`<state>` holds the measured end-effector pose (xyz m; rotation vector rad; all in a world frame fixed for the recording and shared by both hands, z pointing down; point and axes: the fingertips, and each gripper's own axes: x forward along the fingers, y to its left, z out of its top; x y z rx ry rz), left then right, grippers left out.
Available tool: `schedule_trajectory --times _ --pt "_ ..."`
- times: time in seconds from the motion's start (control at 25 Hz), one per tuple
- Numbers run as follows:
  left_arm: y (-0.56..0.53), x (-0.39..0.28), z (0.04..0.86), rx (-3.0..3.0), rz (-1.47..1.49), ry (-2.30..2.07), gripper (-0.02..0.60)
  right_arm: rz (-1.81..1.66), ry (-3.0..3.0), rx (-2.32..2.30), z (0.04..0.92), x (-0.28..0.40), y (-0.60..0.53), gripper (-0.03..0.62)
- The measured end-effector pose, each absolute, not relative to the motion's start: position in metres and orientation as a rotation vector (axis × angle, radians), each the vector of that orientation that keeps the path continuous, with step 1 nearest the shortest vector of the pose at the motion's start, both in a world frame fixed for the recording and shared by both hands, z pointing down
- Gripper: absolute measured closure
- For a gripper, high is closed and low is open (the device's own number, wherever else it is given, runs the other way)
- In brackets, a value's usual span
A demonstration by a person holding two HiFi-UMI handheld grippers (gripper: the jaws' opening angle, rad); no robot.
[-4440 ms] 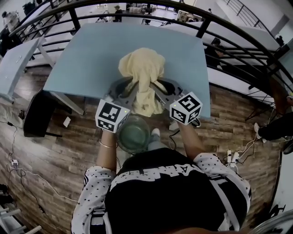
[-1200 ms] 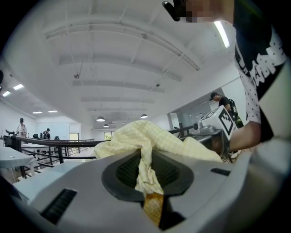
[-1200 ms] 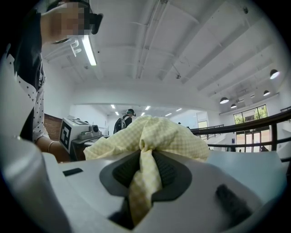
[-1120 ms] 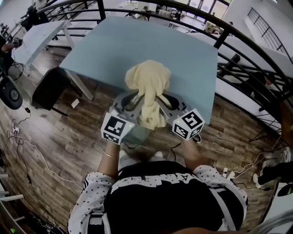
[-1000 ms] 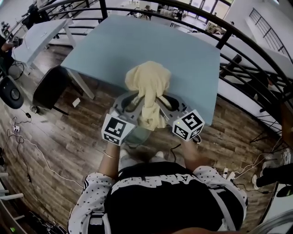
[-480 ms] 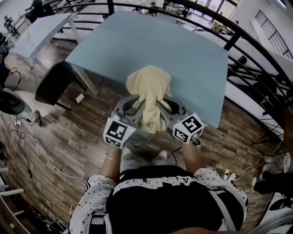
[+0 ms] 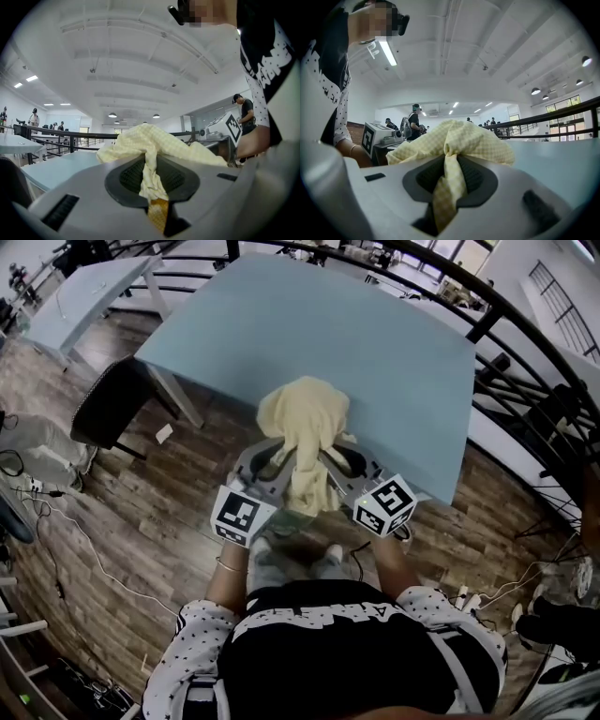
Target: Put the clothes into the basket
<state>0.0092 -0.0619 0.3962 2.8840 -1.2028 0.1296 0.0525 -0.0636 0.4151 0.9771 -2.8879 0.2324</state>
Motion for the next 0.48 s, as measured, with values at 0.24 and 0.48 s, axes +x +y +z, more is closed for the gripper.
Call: schedule_trajectory --times 0.24,0.48 --pt "-0.064 0.010 0.405 2.867 0.129 -1.213 0.506 0.246 -2.892 0.962 0.424 0.053 -0.065 0.516" --pt "-0.064 0.008 0.417 2.840 0.135 -1.216 0.506 0.271 -2.879 0.950 0.436 0.051 -0.066 0.516"
